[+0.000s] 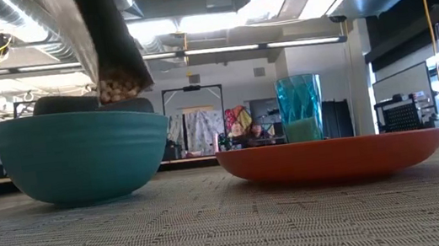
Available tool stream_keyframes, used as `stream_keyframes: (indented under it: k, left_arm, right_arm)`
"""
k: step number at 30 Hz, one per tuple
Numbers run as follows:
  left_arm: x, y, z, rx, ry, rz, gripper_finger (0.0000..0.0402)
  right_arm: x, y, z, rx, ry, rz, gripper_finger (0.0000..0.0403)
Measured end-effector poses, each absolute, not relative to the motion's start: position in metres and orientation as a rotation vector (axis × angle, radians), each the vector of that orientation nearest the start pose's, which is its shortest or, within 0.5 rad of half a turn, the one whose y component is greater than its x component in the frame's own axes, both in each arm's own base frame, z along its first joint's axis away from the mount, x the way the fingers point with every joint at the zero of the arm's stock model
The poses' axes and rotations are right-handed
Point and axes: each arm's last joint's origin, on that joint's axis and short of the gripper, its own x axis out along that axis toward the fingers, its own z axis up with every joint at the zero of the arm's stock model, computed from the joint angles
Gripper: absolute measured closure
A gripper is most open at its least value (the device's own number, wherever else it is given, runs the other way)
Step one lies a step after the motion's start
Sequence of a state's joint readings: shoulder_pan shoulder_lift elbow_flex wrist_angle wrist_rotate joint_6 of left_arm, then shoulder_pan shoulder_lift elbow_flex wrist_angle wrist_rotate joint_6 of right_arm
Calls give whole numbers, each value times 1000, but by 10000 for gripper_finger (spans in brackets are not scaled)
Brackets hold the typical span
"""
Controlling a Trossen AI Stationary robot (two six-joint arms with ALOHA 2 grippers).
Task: Arrange a breakfast setting
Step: Pour the cereals into the green bowl
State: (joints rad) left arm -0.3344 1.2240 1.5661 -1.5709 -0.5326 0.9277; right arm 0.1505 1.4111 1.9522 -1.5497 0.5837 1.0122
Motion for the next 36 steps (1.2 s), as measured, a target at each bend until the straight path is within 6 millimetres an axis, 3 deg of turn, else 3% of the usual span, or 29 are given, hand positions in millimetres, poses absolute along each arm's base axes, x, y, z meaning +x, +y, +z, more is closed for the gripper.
stream_keyframes:
  k: [36]
  left_arm:
    - [157, -41, 407, 1030, 1125, -264, 264]
  right_arm:
    - [201, 14, 467, 508, 636, -801, 349]
